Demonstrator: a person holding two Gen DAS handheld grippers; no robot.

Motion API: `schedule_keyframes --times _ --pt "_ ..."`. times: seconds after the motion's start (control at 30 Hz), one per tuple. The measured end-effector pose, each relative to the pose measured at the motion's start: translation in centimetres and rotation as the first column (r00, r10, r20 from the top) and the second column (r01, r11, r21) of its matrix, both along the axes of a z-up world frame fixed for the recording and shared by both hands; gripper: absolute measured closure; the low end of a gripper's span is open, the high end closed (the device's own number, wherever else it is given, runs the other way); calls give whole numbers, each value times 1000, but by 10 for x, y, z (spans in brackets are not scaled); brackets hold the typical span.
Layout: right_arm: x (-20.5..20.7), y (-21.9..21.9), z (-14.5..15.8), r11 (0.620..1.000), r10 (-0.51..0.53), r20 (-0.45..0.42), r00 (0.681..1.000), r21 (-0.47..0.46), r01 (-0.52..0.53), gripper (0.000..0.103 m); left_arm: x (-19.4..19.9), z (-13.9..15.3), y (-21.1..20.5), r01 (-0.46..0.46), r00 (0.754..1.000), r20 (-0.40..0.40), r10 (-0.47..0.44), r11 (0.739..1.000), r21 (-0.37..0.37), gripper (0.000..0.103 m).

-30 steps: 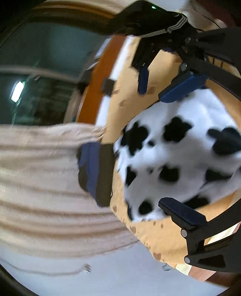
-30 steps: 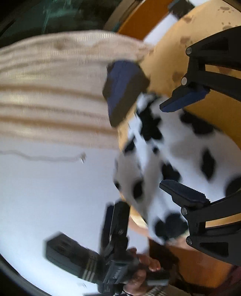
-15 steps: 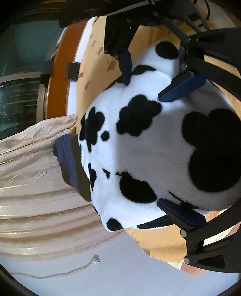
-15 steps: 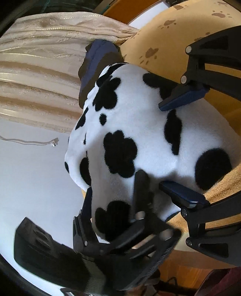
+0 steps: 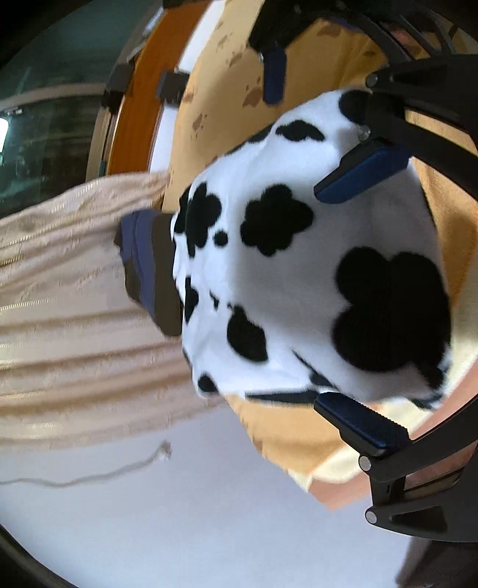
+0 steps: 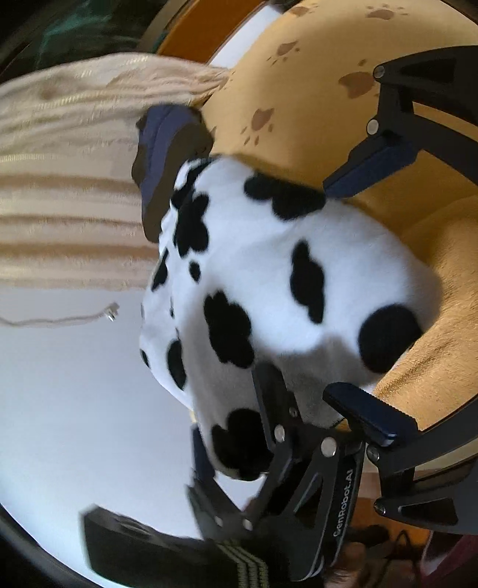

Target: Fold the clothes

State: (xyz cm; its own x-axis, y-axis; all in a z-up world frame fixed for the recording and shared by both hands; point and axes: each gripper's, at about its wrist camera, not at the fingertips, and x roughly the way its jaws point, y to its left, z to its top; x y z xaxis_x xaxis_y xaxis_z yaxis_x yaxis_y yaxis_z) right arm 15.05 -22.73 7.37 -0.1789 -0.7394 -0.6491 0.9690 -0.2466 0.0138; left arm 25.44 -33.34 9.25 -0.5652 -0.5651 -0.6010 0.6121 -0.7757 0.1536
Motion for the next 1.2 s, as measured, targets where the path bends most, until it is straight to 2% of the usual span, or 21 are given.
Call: schedule_keyframes --times 0.13,0.3,0.43,0.7,0.9,1.2 --pt "-9 14 11 998 -51 31 998 -47 53 1 6 8 17 -63 998 14 64 995 -79 0" --pt "-11 25 25 992 -99 15 995 -71 100 1 17 22 30 -80 996 -37 77 994 -76 0" --pt "-4 32 37 988 -126 -34 991 -95 122 1 25 28 33 -94 994 -59 90 994 -56 0" --pt "20 39 57 986 -115 -115 987 -132 99 1 41 31 34 -150 987 -69 146 987 -52 0" --pt "34 37 56 990 -97 -158 983 -118 78 1 51 30 33 -184 981 -70 180 982 -48 0" --pt "29 37 50 989 -117 -133 984 -101 104 1 52 25 37 -187 981 -56 184 981 -55 0"
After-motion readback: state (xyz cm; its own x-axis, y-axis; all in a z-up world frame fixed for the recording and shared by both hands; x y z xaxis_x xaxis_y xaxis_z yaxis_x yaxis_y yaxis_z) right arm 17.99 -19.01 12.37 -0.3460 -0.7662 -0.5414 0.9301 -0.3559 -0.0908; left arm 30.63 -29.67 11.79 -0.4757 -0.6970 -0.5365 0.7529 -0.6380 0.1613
